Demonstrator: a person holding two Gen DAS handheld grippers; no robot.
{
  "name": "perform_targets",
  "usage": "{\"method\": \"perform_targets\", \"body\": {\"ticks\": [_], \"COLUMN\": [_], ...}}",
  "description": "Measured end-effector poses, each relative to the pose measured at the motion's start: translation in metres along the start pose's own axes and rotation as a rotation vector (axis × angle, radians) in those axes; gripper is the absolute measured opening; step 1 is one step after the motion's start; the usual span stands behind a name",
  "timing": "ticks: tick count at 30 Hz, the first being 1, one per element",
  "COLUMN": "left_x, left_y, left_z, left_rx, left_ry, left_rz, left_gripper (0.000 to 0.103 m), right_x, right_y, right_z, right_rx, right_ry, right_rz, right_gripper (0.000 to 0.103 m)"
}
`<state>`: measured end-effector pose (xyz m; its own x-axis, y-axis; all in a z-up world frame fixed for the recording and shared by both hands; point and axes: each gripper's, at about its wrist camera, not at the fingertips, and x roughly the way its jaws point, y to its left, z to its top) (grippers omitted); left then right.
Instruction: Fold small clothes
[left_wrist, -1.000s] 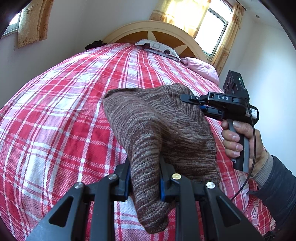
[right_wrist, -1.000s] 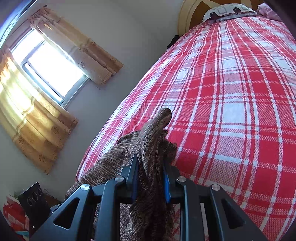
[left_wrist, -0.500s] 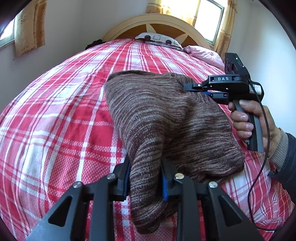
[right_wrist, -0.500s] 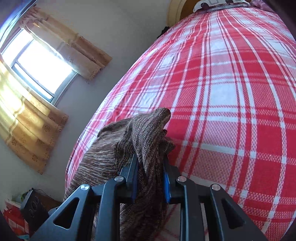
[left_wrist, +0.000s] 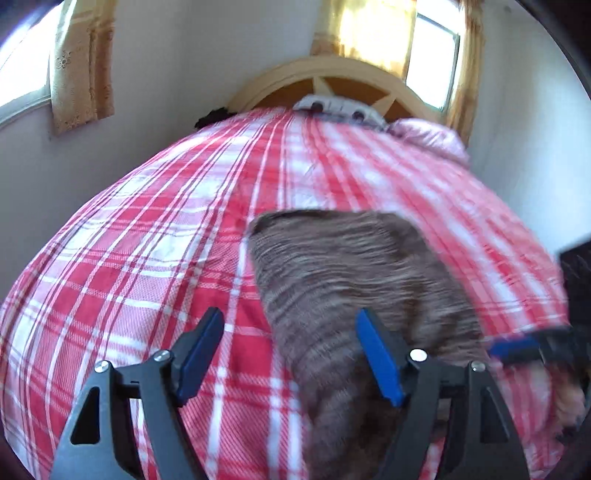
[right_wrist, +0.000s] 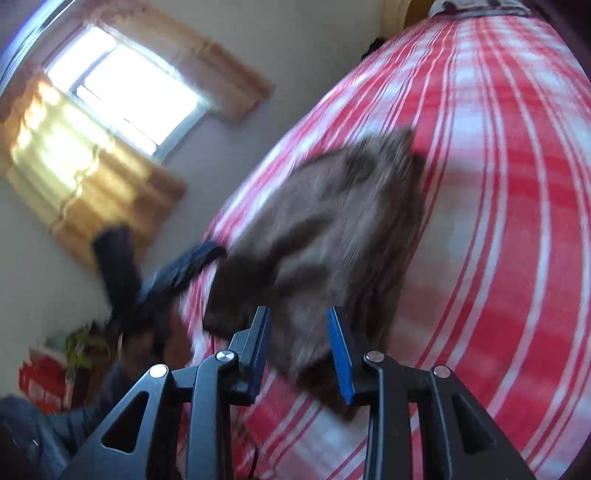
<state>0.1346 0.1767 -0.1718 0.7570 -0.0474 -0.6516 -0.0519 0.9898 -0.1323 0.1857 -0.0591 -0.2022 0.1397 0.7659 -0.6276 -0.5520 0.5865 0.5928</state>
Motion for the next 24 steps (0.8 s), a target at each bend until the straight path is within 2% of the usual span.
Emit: {"method": "perform_targets", "body": {"ticks": [2, 3, 4, 6, 9, 12, 14, 17, 19, 20, 22, 24], "left_x": [0.017, 0.021, 0.021, 0.014, -0.003, -0.010, -0.011, -0.006, -0.014, -0.017, -0.021, -0.019], "left_y": [0.000, 0.000, 0.001, 0.001, 0.000, -0.007, -0.014, -0.026, -0.027, -0.027, -0.026, -0.023], "left_z": [-0.002, -0.004, -0.006, -0.009, -0.019, -0.029, -0.041, -0.055, -0.052, -0.050, -0.045, -0.043], "left_rx": [0.014, 0.007, -0.004, -0.024, -0.026, 0.004, 0.043, 0.114, 0.103, 0.100, 0.100, 0.088], "left_ry": [0.056, 0.067, 0.067, 0.061, 0.054, 0.074, 0.090, 0.091, 0.075, 0.067, 0.049, 0.049], "left_rz": [0.025, 0.037, 0.029, 0.017, -0.001, -0.021, -0.036, 0.016, 0.016, 0.015, 0.036, 0.045], "left_gripper": [0.081, 0.082, 0.082, 0.082, 0.081, 0.087, 0.091, 0.092, 0.091, 0.091, 0.091, 0.092], "right_x": [0.013, 0.021, 0.024, 0.020, 0.005, -0.011, -0.013, -0.003, -0.006, -0.011, -0.022, -0.028], "right_y": [0.003, 0.004, 0.004, 0.003, 0.010, 0.012, 0.006, 0.004, 0.012, 0.015, 0.024, 0.035], "right_z": [-0.012, -0.017, -0.020, -0.023, -0.028, -0.032, -0.032, -0.031, -0.026, -0.023, -0.012, 0.001], "right_rx": [-0.018, -0.031, -0.032, -0.026, -0.079, -0.117, -0.100, -0.115, -0.117, -0.121, -0.146, -0.174], "right_ry": [0.023, 0.033, 0.035, 0.031, 0.037, 0.043, 0.048, 0.088, 0.076, 0.056, -0.015, -0.085], "right_rz": [-0.037, -0.053, -0.072, -0.062, -0.111, -0.188, -0.192, -0.199, -0.194, -0.198, -0.206, -0.164], "right_gripper": [0.033, 0.018, 0.008, 0.007, 0.006, 0.006, 0.006, 0.006, 0.008, 0.012, 0.026, 0.043]}}
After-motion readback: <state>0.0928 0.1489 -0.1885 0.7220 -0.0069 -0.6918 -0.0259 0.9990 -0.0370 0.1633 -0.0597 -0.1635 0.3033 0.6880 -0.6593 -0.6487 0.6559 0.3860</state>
